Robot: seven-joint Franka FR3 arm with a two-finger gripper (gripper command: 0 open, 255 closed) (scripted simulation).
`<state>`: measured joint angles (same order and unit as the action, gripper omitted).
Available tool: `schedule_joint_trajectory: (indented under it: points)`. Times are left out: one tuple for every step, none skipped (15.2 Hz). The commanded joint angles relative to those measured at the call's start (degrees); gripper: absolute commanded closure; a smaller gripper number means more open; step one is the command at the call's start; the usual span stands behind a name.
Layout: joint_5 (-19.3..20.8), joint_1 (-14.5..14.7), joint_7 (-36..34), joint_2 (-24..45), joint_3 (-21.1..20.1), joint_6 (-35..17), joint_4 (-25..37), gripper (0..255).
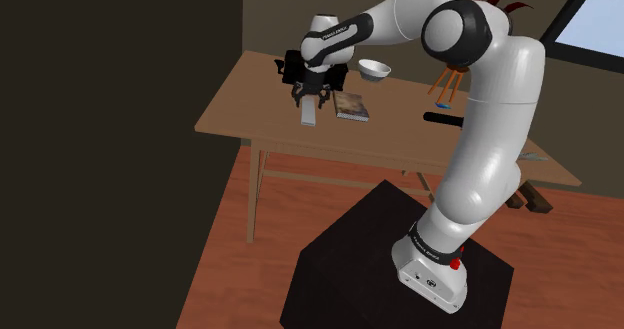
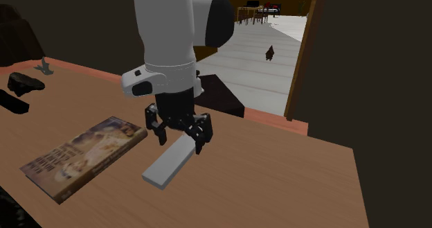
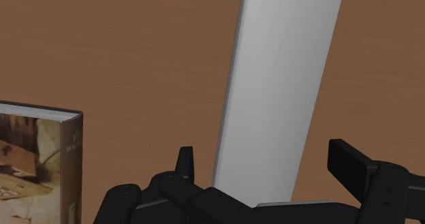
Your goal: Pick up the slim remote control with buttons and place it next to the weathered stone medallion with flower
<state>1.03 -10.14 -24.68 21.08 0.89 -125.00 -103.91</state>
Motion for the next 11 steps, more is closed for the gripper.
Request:
schedule_joint_trajectory:
  points:
    - [0.0, 0.0, 0.0, 0.6, 0.0, -1.0, -0.4, 0]
    - [0.0, 0.0, 0.0, 0.6, 0.0, -1.0, -0.3, 0]
    - [0.0, 0.0, 0.0, 0.6, 0.0, -1.0, -0.3, 0]
    - [0.0, 0.0, 0.0, 0.6, 0.0, -1.0, -0.3, 0]
    - [0.0, 0.0, 0.0, 0.6, 0.0, -1.0, -0.3, 0]
    - [0.0, 0.0, 0.0, 0.6, 0.0, -1.0, -0.3, 0]
    - [0.0, 0.0, 0.0, 0.6, 0.0, -1.0, -0.3, 0]
    - [0.0, 0.0, 0.0, 0.6, 0.0, -1.0, -0.3, 0]
    - [0.0, 0.0, 0.0, 0.6, 0.0, -1.0, -0.3, 255]
    - [0.0, 0.0, 0.0, 0.6, 0.0, -1.0, -0.3, 255]
    - [0.0, 0.0, 0.0, 0.6, 0.0, -1.0, -0.3, 255]
